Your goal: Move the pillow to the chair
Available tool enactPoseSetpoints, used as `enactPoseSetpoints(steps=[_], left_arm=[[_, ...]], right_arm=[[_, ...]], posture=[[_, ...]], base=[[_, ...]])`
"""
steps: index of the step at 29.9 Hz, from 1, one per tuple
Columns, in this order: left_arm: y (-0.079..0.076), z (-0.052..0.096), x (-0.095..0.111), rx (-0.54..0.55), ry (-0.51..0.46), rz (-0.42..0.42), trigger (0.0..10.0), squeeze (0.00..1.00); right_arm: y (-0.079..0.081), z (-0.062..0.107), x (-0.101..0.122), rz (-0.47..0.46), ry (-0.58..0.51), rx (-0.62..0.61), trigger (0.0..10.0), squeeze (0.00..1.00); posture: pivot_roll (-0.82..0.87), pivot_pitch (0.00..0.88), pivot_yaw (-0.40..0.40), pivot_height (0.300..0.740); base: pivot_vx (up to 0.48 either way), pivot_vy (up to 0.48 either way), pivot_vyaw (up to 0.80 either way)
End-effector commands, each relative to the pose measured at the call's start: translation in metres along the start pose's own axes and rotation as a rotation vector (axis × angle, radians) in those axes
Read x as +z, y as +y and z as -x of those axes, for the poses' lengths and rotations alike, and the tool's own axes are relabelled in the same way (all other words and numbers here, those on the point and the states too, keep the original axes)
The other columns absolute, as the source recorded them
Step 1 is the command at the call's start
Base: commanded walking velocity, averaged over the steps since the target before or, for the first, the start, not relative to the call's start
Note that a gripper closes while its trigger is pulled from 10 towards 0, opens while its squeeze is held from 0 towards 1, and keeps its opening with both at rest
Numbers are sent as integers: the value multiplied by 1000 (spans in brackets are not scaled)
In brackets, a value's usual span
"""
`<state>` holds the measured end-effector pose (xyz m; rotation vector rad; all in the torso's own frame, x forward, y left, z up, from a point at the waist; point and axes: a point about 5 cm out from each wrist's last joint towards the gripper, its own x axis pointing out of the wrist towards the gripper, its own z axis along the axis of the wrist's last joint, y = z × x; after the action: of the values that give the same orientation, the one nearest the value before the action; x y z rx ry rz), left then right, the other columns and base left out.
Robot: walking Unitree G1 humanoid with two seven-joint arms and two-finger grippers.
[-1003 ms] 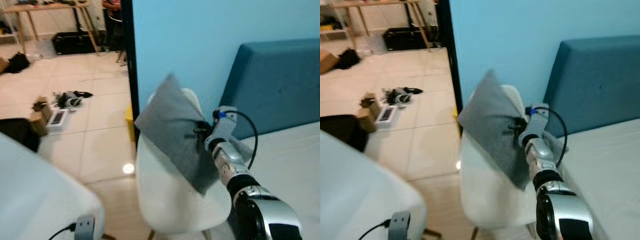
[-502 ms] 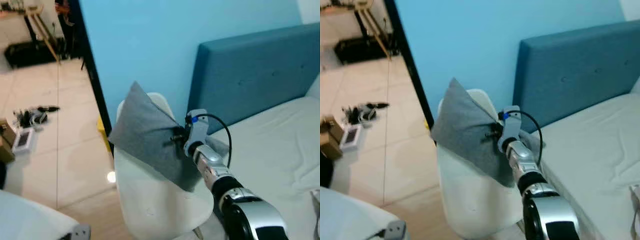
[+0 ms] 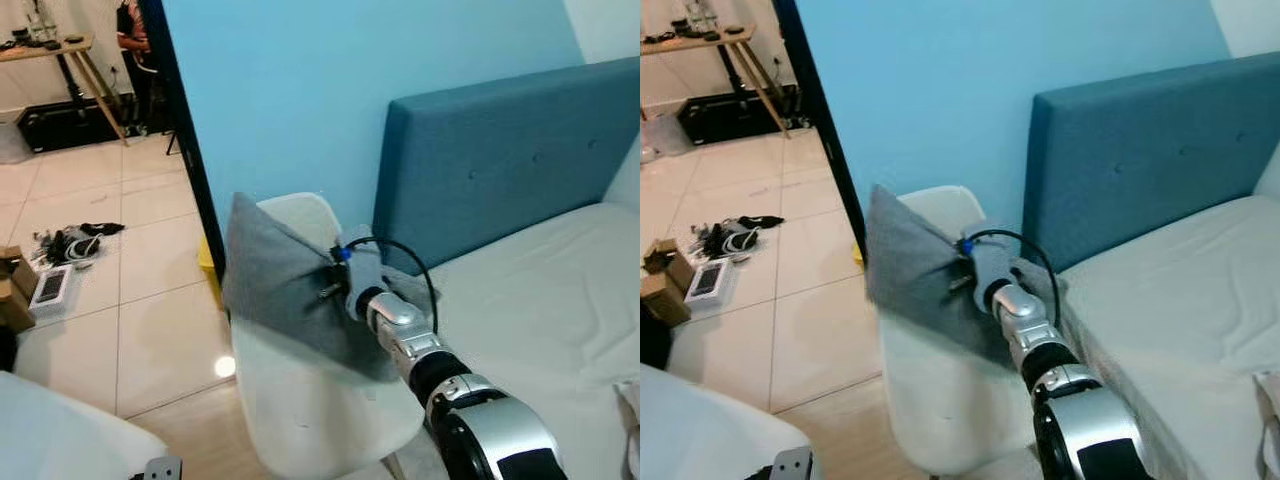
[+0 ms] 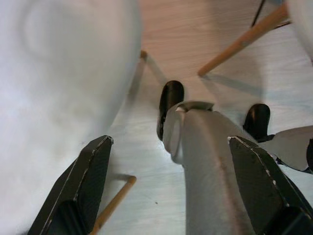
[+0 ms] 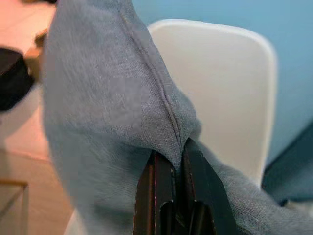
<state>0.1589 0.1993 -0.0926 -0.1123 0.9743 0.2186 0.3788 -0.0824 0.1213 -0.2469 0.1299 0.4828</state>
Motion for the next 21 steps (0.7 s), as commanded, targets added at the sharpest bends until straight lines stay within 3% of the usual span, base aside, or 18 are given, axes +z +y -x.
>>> enactPoseSetpoints(steps=[1, 2, 4, 6, 10, 16, 20, 21], left_arm=[[6, 0, 4, 19, -17, 31, 10000, 0], [7, -1, 8, 21, -36, 52, 10000, 0], [7, -1, 8, 21, -36, 52, 10000, 0], [12, -2, 29, 22, -126, 151, 10000, 0], [18, -3, 45, 20, -191, 195, 10000, 0], [20, -3, 51, 25, -216, 200, 10000, 0], [19, -2, 50, 22, -222, 202, 10000, 0], [19, -2, 49, 20, -223, 204, 10000, 0]], right_arm=[[-2, -5, 22, 98, -76, -14, 10000, 0], [-3, -6, 25, 154, -77, -23, 10000, 0], [-3, -6, 25, 154, -77, -23, 10000, 0], [-11, -6, 32, 338, -65, -59, 10000, 0], [-15, -6, 34, 400, -61, -69, 10000, 0], [-14, -5, 33, 500, -62, -78, 10000, 0], [-6, -5, 28, 575, -68, -49, 10000, 0], [2, -4, 19, 622, -59, -14, 10000, 0]], posture=[[-50, 92, 1, 676], [-47, 94, 0, 671], [-47, 94, 0, 671], [-42, 104, -6, 656], [-38, 114, -9, 641], [-32, 133, -13, 626], [-25, 146, -15, 611], [-11, 163, -17, 606]], base=[[0, 0, 0], [0, 0, 0], [0, 0, 0], [0, 0, 0], [0, 0, 0], [0, 0, 0], [0, 0, 0], [0, 0, 0]])
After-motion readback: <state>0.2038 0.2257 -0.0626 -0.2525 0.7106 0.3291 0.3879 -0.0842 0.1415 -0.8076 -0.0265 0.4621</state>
